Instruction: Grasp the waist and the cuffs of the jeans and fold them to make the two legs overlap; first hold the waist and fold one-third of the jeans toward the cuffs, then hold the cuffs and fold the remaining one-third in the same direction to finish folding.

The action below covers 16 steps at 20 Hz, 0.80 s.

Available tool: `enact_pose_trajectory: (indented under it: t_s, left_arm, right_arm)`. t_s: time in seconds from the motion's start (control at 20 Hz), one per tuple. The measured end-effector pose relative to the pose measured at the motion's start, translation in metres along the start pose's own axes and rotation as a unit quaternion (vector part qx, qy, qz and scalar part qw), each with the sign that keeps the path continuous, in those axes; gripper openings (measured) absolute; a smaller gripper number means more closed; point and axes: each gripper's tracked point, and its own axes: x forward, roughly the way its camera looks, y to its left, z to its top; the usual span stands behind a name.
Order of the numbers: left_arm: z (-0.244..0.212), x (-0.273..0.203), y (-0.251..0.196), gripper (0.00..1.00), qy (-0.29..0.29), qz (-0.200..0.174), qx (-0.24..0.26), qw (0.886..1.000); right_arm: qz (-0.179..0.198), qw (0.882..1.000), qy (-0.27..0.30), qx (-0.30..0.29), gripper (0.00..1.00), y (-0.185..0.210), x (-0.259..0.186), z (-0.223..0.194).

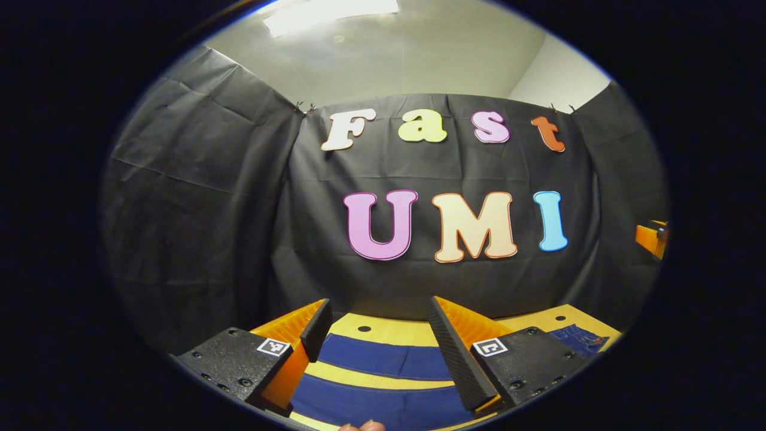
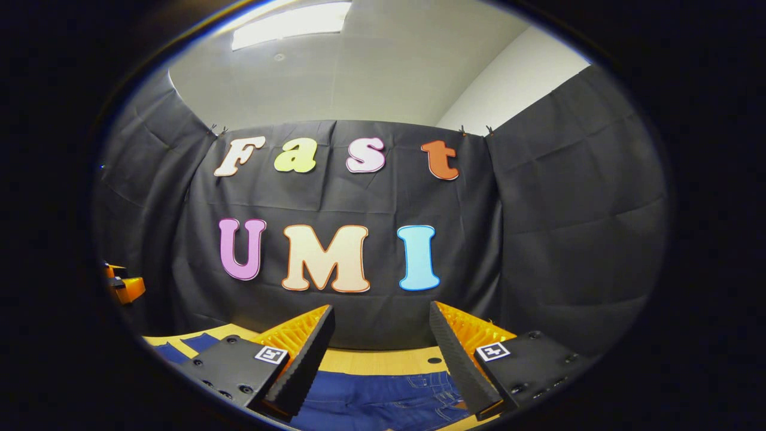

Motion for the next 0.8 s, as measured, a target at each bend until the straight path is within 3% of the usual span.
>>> enact_pose_trajectory:
  t_s: [0.3,0.45,0.65,0.8]
  left_arm:
    - [-0.014,-0.01,0.01,0.93,0.015,-0.008,0.005,1.0]
    - [-0.025,-0.016,0.018,0.93,0.024,-0.032,0.017,0.999]
    - [-0.05,-0.027,0.042,0.97,0.047,-0.052,0.057,0.996]
    - [-0.073,-0.034,0.056,0.95,0.074,-0.075,0.12,0.987]
  right_arm:
    - [-0.006,1.0,0.001,0.003,0.96,0.005,-0.012,-0.001]
    - [-0.01,1.0,0.0,0.005,0.96,0.013,-0.021,-0.002]
    - [-0.016,1.0,-0.002,0.0,0.98,0.021,-0.035,-0.009]
    - [-0.019,1.0,0.011,0.006,0.98,0.028,-0.044,-0.02]
